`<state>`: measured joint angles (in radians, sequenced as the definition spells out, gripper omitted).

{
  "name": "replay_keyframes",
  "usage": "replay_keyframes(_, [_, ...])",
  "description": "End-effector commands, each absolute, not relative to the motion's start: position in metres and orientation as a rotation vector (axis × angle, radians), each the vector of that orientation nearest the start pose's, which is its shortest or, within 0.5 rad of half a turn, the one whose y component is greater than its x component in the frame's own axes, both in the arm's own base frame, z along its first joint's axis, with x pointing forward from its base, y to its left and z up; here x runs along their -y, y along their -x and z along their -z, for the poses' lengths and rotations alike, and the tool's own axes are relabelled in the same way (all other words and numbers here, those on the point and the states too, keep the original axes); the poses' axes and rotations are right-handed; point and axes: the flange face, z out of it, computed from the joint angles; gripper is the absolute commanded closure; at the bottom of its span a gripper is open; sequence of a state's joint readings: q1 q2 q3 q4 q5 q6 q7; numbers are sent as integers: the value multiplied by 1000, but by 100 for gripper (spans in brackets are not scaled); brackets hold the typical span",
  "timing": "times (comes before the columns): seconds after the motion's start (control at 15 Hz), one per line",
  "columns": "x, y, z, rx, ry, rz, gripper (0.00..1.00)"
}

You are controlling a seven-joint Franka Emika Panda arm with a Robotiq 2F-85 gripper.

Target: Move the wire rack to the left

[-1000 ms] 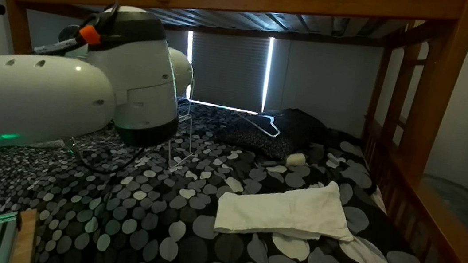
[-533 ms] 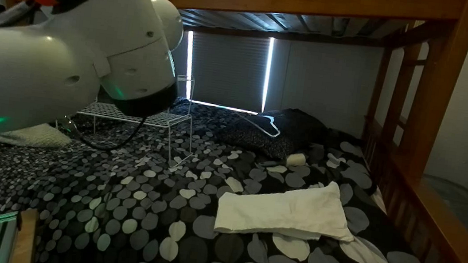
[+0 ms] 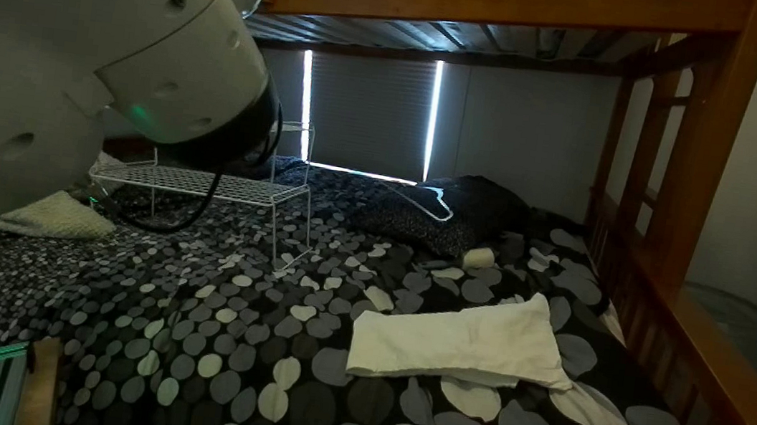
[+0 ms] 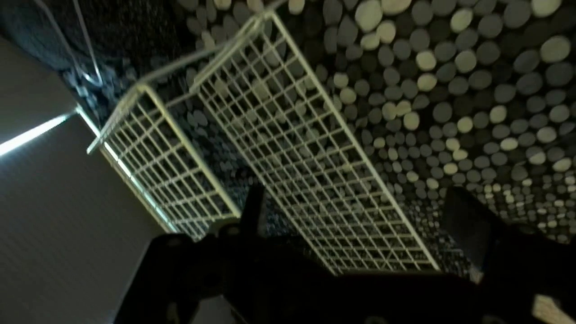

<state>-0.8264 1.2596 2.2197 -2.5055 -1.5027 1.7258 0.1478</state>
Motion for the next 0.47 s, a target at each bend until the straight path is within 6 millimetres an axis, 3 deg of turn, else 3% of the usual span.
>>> replay_keyframes(0.0, [-322,-234,-506,-2076,-1896,-912,0])
replay_keyframes(0.13, [-303,-232,-509,-2028,-1917,-860,0])
replay_keyframes(0.4, [-298,-232,-508,-2023,-1925,-852,0])
